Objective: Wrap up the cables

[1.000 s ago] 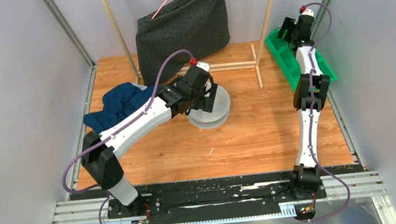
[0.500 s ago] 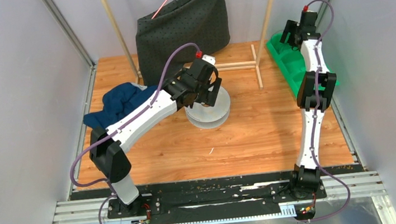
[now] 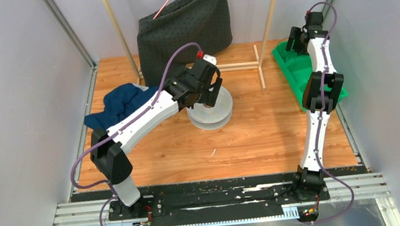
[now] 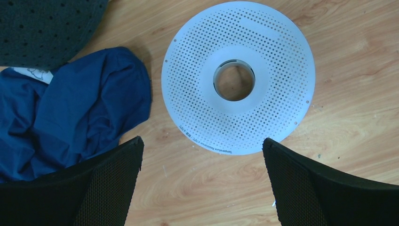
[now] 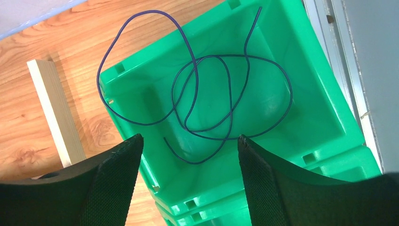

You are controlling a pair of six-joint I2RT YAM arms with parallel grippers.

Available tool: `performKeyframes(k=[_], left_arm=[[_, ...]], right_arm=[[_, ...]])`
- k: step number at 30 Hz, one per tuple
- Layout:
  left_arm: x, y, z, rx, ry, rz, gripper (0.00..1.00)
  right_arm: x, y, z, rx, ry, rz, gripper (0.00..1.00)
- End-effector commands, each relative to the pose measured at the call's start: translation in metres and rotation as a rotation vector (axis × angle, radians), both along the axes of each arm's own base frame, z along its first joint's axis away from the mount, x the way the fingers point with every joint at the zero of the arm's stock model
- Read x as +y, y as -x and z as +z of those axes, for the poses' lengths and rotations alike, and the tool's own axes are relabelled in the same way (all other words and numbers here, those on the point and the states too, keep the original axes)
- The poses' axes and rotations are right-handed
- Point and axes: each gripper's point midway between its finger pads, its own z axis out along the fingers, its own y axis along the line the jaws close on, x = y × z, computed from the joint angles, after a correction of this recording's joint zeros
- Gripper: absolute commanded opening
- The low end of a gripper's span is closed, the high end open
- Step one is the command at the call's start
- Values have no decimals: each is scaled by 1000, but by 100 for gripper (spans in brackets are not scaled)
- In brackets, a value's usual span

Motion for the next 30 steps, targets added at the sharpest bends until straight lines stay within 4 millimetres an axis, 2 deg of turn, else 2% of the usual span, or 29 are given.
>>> performKeyframes(k=[1,8,12,16,18,20,22,23,24,25,27,30], left_arm=[[0,0,5,-15,-2,7,100],[3,5,1,-7,16,24,100],[2,6,-3,10,14,24,100],[2,8,-6,25,14,26,100],[0,8,-5,28,22,26,100],[-1,7,-3,28,28,26,100],[-1,6,1,21,30,27,100],[-1,5,3,14,30,28,100],[-1,4,7,2,29,30,100],[0,1,13,-15,30,37,100],[0,-4,25,-49,32,40,100],[2,-11,43,-98,21,39,100]], right_arm=[[-13,-8,-8,-20,14,-2,74],[-22,-36,-30,-99,18,-42,71],[-24,-48,-39,-141,6,-55,64],[-23,-61,-40,-205,-28,-73,49],[-19,-66,-33,-234,-50,-65,34],[-16,-66,-17,-259,-61,-58,17],[-14,-62,9,-287,-62,-50,2],[-13,-57,35,-316,-55,-44,1],[-10,-52,41,-317,-54,-40,1],[-8,-44,71,-353,-48,-37,1],[-4,-25,105,-384,-38,-40,1],[-1,11,139,-380,-15,-70,1]])
